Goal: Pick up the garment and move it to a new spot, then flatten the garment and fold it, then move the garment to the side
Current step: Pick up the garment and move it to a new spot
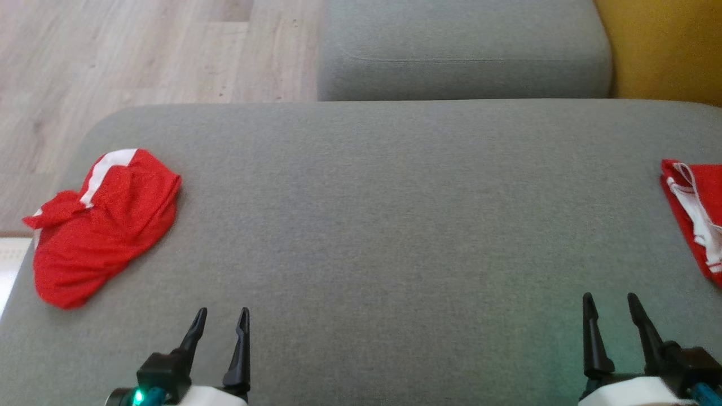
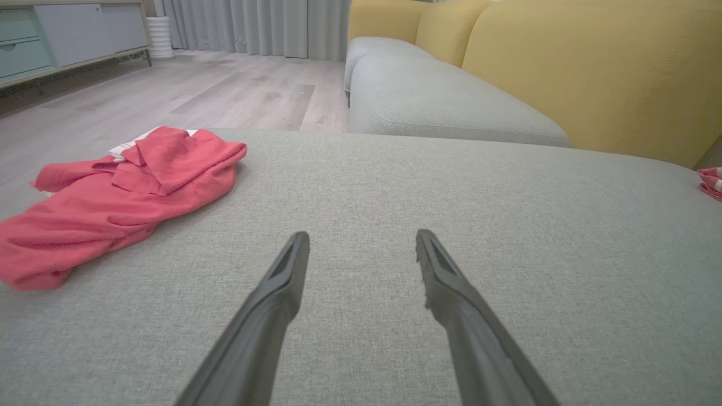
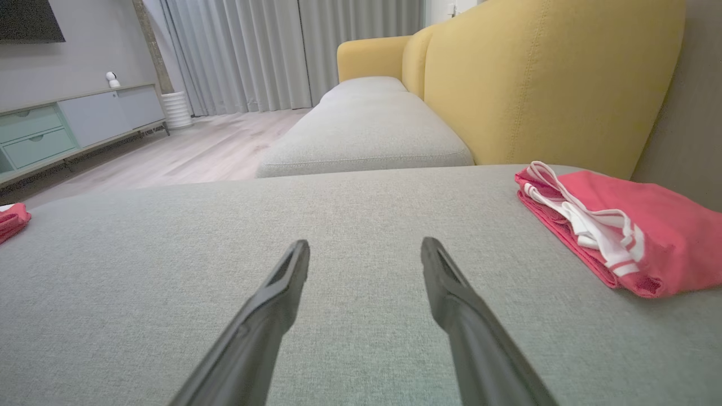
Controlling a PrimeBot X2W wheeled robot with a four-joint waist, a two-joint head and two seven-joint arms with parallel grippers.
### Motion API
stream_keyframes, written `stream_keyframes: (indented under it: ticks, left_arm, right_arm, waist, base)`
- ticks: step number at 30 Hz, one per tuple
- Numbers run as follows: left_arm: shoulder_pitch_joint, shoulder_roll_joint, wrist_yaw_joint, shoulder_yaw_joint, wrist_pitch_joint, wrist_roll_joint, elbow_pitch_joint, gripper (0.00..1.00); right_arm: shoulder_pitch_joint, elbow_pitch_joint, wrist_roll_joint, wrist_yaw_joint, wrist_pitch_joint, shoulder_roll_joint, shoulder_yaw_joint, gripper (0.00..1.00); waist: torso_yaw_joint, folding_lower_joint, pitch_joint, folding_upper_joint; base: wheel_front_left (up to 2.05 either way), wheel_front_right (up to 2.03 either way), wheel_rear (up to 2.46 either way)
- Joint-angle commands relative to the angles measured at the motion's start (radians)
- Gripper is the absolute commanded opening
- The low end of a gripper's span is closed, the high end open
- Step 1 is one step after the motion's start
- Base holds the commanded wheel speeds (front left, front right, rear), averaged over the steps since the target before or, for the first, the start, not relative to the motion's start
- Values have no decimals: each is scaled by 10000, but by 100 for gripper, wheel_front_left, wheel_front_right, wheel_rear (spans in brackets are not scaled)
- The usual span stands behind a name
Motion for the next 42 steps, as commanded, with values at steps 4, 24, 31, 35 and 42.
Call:
stream_keyframes:
  ticks: [4, 24, 31, 35, 42]
  left_arm:
    - [-589, -47, -71, 228, -124, 64, -261, 100]
    - [-225, -47, -45, 713, -124, -2, -440, 100]
    - [-1354, -32, -179, 1371, -124, -260, -788, 100]
    - [-2831, 270, -152, 1836, 46, -469, -84, 100]
    - [-6666, 851, 71, 2245, 1286, -814, 2602, 100]
  right_arm:
    - [-85, -447, 160, -7, -138, -111, 152, 100]
    - [-277, -367, 194, -7, -139, -111, 710, 100]
    - [-480, -481, -325, -7, -139, -110, 544, 100]
    - [-887, -768, -946, -7, -131, -227, 347, 100]
    - [-1568, -1622, -1141, -7, 295, -1044, 107, 100]
  waist:
    - [684, 1, 29, 0]
    - [3975, 1, 49, 0]
    - [3509, 1, 1034, 0]
    - [3079, 1, 2291, 0]
    - [2554, 1, 4433, 0]
  base:
    - [0, 0, 0]
    - [0, 0, 0]
    - [0, 0, 0]
    - [0, 0, 0]
    - [0, 0, 0]
